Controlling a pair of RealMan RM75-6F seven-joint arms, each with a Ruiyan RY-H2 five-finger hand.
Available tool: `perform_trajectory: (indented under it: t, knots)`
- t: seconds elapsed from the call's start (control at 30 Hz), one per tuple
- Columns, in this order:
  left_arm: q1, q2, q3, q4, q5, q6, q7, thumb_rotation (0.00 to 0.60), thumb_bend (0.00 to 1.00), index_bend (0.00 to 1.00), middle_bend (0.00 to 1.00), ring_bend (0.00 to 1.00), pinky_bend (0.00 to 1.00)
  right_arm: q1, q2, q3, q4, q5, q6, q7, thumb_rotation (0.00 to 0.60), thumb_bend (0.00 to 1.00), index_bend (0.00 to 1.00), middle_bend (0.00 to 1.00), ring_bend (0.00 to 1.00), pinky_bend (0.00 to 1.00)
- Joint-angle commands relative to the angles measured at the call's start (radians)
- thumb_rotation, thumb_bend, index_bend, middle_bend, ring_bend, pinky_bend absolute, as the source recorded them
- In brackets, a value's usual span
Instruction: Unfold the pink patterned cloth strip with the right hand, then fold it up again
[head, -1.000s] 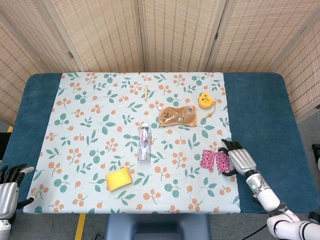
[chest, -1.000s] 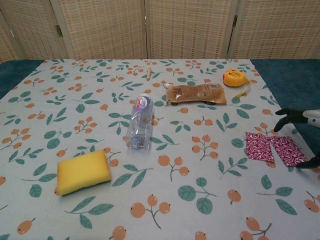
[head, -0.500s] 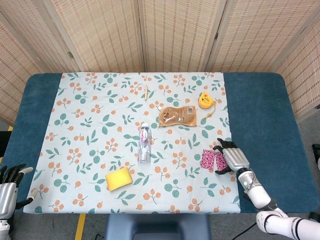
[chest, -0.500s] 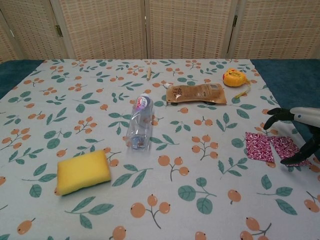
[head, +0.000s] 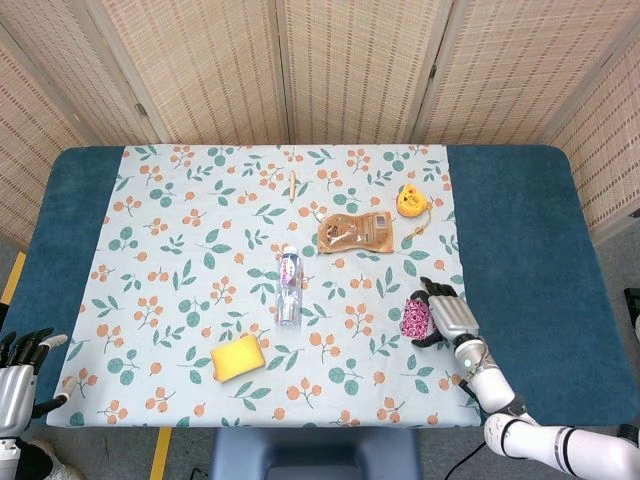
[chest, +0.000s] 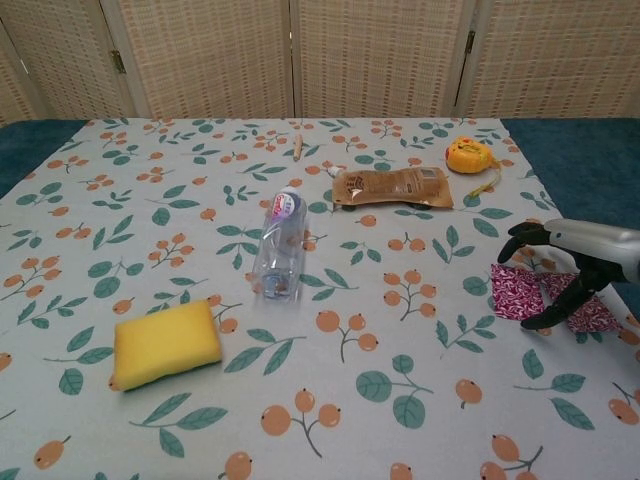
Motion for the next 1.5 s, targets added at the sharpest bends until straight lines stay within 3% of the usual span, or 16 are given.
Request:
perform_trajectory:
  t: [0.03, 0.6, 0.83, 1.13, 1.5]
  knots:
    - [-0.001, -0.003, 0.000, 0.005, -0.002, -0.003, -0.004, 0.600, 0.33, 0.28, 0.19, 0.15, 0.00, 0.006, -0.010, 0.000, 0.013, 0.015, 0.006, -0.009, 0.529, 0.17, 0.21, 0.00, 0.00, 0.00]
    - [-0.006, -0.012, -0.001, 0.021, -0.006, -0.015, -0.010, 0.600, 0.33, 0.28, 0.19, 0.15, 0.00, 0.022, -0.029, -0.013, 0.035, 0.039, 0.000, -0.021, 0.529, 0.17, 0.21, 0.00, 0.00, 0.00]
    - [-0.006, -0.013, -0.001, 0.024, -0.006, -0.015, -0.013, 0.600, 0.33, 0.28, 0.19, 0.15, 0.00, 0.018, -0.022, -0.018, 0.024, 0.027, 0.015, -0.018, 0.527, 0.17, 0.29, 0.01, 0.00, 0.00]
    - [-0.008, -0.015, -0.001, 0.024, -0.003, -0.015, -0.014, 0.600, 0.33, 0.28, 0.19, 0.15, 0.00, 0.008, -0.011, -0.021, 0.010, 0.014, 0.034, -0.007, 0.528, 0.17, 0.31, 0.02, 0.00, 0.00]
    - [-0.005, -0.010, -0.001, 0.017, -0.003, -0.008, -0.011, 0.600, 0.33, 0.28, 0.19, 0.15, 0.00, 0.012, 0.050, -0.010, -0.062, -0.111, 0.018, 0.062, 0.527, 0.17, 0.31, 0.02, 0.00, 0.00]
